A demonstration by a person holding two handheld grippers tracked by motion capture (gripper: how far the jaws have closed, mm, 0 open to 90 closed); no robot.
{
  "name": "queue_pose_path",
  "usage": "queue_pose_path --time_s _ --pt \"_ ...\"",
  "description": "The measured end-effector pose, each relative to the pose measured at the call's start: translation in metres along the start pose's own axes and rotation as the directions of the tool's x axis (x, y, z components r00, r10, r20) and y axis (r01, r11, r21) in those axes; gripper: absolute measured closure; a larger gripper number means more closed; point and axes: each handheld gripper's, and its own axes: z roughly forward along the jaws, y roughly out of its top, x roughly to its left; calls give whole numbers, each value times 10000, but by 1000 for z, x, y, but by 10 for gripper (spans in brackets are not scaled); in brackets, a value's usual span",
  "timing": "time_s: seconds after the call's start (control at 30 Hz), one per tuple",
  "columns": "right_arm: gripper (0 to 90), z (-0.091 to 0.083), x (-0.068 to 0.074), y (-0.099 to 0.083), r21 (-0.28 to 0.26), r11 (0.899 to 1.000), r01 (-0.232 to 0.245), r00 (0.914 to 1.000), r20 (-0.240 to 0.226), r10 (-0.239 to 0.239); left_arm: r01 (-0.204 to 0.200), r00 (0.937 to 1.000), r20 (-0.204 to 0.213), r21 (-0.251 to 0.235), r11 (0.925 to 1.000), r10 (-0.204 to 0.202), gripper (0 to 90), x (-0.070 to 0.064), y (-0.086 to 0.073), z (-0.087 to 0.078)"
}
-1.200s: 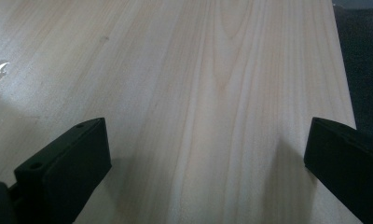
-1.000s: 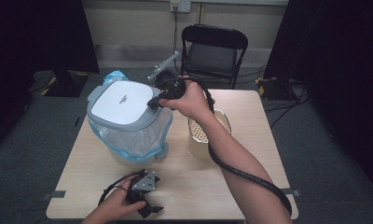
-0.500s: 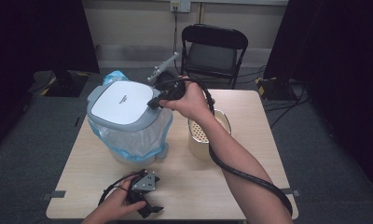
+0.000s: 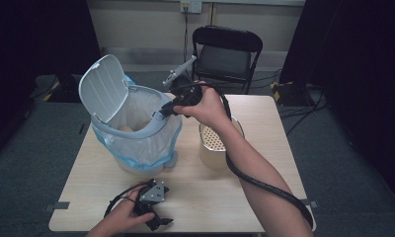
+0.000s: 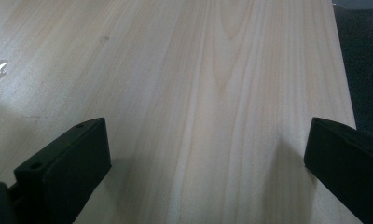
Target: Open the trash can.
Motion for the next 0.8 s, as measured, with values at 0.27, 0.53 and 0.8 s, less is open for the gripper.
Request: queue_pose_path --time_s 0.27,0.53,0.8 --pt "424 -13 -5 -6 -502 9977 -459 9987 215 470 99 9999 34 18 9999 -99 0 -1 0 0" --pt "206 -27 -6 -21 -702 9941 -832 9950 497 867 70 10000 45 -21 10000 -69 0 0 0 0" --pt "145 -36 -6 -43 -873 9927 -826 9945 572 878 71 10000 52 -55 10000 -71 0 0 0 1"
